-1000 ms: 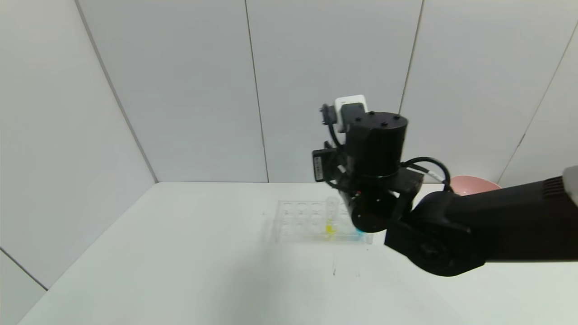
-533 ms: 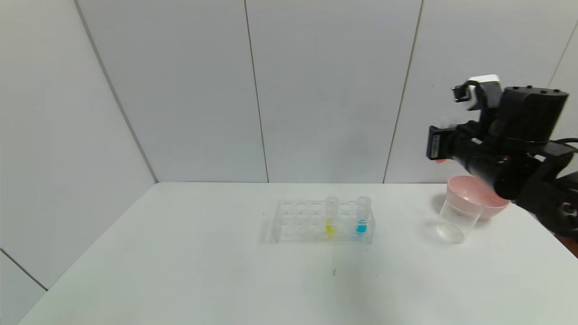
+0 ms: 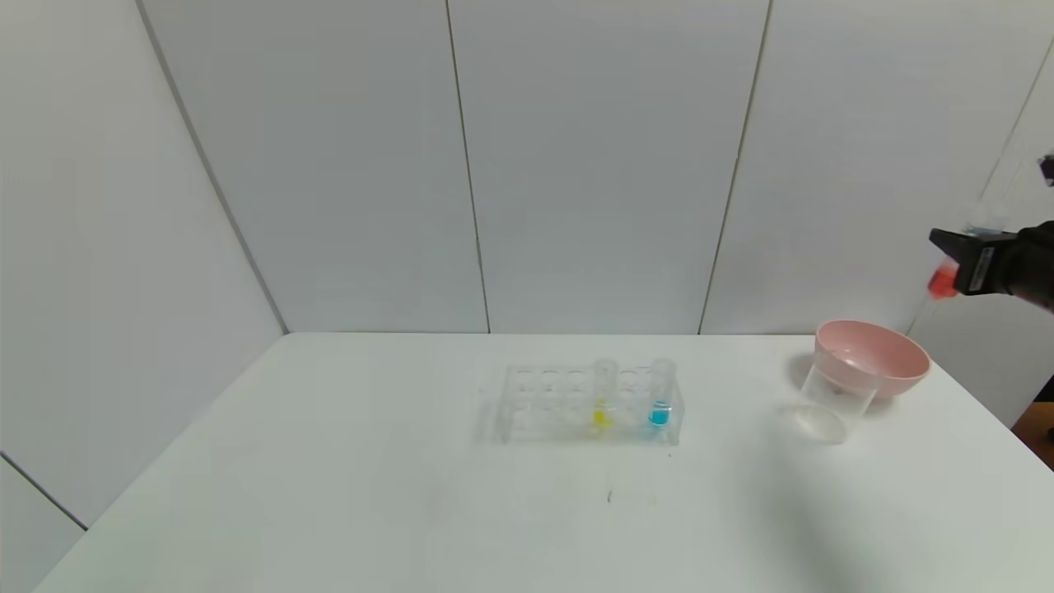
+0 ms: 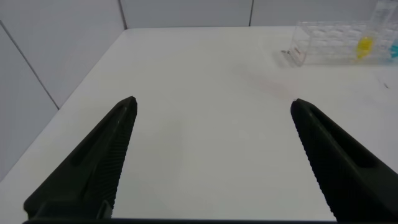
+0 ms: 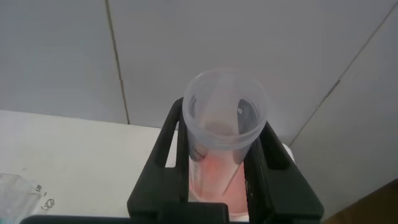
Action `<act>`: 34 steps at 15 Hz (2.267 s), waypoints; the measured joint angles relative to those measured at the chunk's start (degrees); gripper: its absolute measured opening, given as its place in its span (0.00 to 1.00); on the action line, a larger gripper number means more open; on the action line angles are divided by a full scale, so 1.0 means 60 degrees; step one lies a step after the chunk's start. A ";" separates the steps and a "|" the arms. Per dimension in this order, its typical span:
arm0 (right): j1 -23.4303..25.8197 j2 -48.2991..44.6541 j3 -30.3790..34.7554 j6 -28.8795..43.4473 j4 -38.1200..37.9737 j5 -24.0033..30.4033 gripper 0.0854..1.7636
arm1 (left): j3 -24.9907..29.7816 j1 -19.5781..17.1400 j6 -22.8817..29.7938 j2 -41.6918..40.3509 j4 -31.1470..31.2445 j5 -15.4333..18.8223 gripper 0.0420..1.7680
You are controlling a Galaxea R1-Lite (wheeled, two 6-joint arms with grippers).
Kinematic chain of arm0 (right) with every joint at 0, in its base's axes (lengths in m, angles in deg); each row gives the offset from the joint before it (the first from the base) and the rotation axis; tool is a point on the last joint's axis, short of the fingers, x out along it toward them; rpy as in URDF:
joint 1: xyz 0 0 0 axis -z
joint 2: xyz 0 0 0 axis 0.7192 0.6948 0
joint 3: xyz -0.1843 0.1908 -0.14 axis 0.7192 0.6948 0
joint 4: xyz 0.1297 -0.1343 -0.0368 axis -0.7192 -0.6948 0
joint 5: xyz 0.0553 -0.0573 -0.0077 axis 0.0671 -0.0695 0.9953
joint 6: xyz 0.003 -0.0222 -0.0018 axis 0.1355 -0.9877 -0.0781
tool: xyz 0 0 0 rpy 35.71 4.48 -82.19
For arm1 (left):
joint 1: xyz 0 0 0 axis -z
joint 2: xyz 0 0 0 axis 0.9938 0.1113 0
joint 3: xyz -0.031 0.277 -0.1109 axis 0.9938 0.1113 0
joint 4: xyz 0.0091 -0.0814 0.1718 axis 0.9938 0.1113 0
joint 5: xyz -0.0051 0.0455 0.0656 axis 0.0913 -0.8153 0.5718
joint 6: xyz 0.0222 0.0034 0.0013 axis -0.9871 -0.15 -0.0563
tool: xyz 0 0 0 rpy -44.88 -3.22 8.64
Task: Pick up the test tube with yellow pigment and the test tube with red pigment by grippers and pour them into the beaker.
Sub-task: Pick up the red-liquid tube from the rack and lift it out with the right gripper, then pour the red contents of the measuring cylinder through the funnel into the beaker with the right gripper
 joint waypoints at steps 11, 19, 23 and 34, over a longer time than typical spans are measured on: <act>0.2306 0.2172 -0.0197 -0.4399 0.2737 0.3547 0.28 | 0.0000 0.0000 0.0004 0.0000 0.0000 0.0000 1.00; 0.1609 0.2830 0.0215 -0.5663 0.3946 0.3891 0.28 | 0.0000 0.0000 0.0000 0.0000 0.0000 0.0000 1.00; 0.1632 0.3035 0.0419 -0.6762 0.4029 0.4565 0.28 | 0.0000 0.0000 0.0000 0.0000 0.0000 0.0000 1.00; 0.1865 0.3389 0.0496 -0.8058 0.3956 0.4734 0.28 | 0.0000 0.0000 0.0000 0.0000 0.0000 0.0000 1.00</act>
